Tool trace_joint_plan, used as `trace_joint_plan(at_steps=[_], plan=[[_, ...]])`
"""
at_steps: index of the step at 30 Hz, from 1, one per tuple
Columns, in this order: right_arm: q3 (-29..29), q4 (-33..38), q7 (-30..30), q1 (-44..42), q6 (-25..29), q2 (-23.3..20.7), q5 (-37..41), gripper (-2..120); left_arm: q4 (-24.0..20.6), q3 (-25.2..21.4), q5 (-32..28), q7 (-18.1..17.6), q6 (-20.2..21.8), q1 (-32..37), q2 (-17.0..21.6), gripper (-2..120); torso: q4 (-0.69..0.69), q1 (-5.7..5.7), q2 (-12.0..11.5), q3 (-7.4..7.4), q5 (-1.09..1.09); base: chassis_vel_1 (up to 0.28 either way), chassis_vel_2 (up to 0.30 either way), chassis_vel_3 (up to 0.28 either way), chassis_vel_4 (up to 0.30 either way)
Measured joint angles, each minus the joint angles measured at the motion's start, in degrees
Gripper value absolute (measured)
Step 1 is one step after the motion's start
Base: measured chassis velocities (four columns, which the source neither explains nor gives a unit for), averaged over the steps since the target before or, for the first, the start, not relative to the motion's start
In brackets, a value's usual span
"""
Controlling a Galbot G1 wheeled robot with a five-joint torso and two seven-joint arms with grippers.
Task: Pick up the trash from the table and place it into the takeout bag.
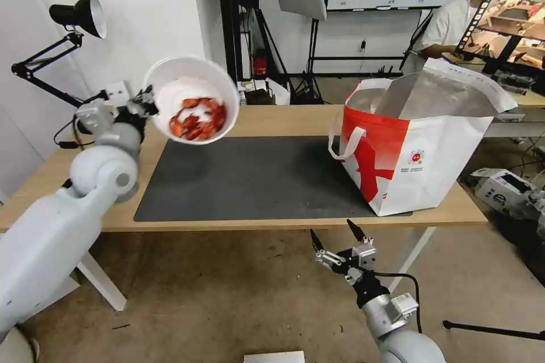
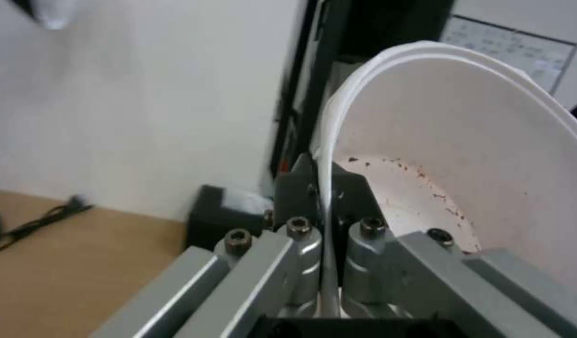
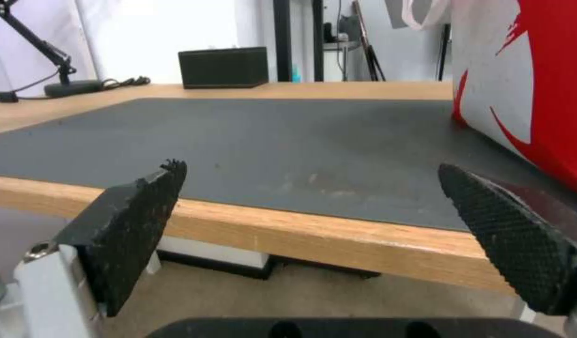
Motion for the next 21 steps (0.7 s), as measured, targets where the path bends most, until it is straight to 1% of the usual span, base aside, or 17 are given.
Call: trace_joint_plan(at_steps=[2, 3, 4, 6, 7, 8, 10, 11, 12, 15, 16, 18, 20, 21], plan=[[0.0, 0.0, 0.0, -0.01, 0.0, 0.0, 0.0, 100, 1.42, 4.85, -0.8, -1.06, 0.3, -5.37, -2.5, 0, 0.0, 0.0, 0.0, 0.0, 0.0, 0.0, 0.0, 0.0, 0.0], [0.0, 0.0, 0.0, -0.01, 0.0, 0.0, 0.0, 100, 2.71, 7.6, -1.08, -1.62, 0.38, -8.52, -4.4, 0, 0.0, 0.0, 0.0, 0.0, 0.01, 0.0, 0.0, 0.0, 0.0], [0.0, 0.0, 0.0, -0.01, 0.0, 0.0, 0.0, 100, 2.71, 7.6, -1.08, -1.62, 0.38, -8.52, -4.4, 0, 0.0, 0.0, 0.0, 0.0, 0.01, 0.0, 0.0, 0.0, 0.0], [0.0, 0.0, 0.0, -0.01, 0.0, 0.0, 0.0, 100, 5.86, 11.72, -1.33, -2.12, 0.43, -13.21, -8.24, 0, -0.03, 0.0, 0.0, 0.0, 0.02, 0.0, 0.0, 0.0, 0.0], [0.0, 0.0, 0.0, -0.01, 0.0, 0.0, 0.0, 100, 7.9, 13.8, -1.4, -2.7, 0.46, -15.81, -10.77, 0, -0.02, 0.01, -0.01, 0.01, 0.0, 0.0, 0.0, 0.0, 0.0], [0.0, 0.0, 0.0, -0.01, 0.0, 0.0, 0.0, 100, 7.9, 13.8, -1.4, -2.7, 0.46, -15.81, -10.77, 0, -0.02, 0.01, -0.01, 0.01, 0.0, 0.0, 0.0, 0.0, 0.0], [0.0, 0.0, 0.0, -0.01, 0.0, 0.0, 0.0, 100, 11.27, 16.83, -1.77, -3.54, 0.46, -20.86, -15.8, 0, -0.03, 0.01, -0.01, 0.01, 0.02, 0.0, 0.0, 0.0, 0.0], [0.0, 0.0, 0.0, -0.01, 0.0, 0.0, 0.0, 100, 12.46, 17.76, -2.01, -3.9, 0.47, -22.62, -17.52, 0, -0.03, 0.01, -0.01, 0.01, 0.03, 0.0, 0.0, 0.0, 0.0], [0.0, 0.0, 0.0, -0.01, 0.0, 0.0, 0.0, 100, 12.46, 17.76, -2.01, -3.9, 0.47, -22.62, -17.52, 0, -0.03, 0.01, -0.01, 0.01, 0.03, 0.0, 0.0, 0.0, 0.0], [0.0, 0.0, 0.0, -0.01, 0.0, 0.0, 0.0, 100, 16.73, 19.97, -3.1, -5.54, 0.61, -28.17, -23.89, 0, -0.02, 0.01, -0.01, 0.0, 0.03, 0.0, 0.0, 0.0, 0.0], [0.0, 0.0, 0.0, -0.01, 0.0, 0.0, 0.0, 100, 16.73, 19.97, -3.1, -5.54, 0.61, -28.17, -23.89, 0, -0.02, 0.01, -0.01, 0.0, 0.03, 0.0, 0.0, 0.0, 0.0], [0.0, 0.0, 0.0, 0.0, 0.0, 0.0, 0.0, 100, 19.47, 20.8, -3.3, -6.28, 0.73, -30.37, -28.05, 0, 0.0, 0.01, -0.01, 0.0, 0.01, 0.0, 0.0, 0.0, 0.0], [0.0, 0.0, 0.0, 0.0, 0.0, 0.0, 0.0, 100, 22.34, 21.85, -2.85, -6.48, 0.83, -31.82, -32.12, 0, -0.01, 0.01, -0.01, 0.0, 0.02, 0.0, 0.0, 0.0, 0.0], [0.0, 0.0, 0.0, 0.0, 0.0, 0.0, 0.0, 100, 22.34, 21.85, -2.85, -6.48, 0.83, -31.82, -32.12, 0, -0.01, 0.01, -0.01, 0.0, 0.02, 0.0, 0.0, 0.0, 0.0]])
